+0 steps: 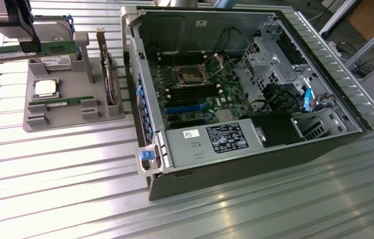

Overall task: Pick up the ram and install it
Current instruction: 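Pick up the ram and move it above insertion slot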

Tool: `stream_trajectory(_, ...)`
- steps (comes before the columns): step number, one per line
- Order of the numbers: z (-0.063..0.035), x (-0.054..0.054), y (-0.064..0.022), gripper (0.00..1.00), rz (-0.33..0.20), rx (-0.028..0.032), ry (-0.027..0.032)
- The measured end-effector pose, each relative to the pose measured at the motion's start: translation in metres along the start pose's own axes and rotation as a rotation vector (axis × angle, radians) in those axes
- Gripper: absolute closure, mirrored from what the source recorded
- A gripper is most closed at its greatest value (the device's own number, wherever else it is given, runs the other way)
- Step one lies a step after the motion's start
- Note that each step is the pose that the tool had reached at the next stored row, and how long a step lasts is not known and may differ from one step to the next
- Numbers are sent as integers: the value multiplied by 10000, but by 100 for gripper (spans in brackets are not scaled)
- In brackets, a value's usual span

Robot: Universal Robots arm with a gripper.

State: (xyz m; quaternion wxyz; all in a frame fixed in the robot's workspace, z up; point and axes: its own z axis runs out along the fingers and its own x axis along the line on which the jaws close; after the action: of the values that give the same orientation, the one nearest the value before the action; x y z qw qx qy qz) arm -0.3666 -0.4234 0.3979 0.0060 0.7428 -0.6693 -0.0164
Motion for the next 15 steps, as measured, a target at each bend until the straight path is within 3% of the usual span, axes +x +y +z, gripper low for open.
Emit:
stream_trajectory(9,-7,25,-225,87,2,-43,-9)
stream_trajectory(15,-10,34,-316,87,2,-57,-10)
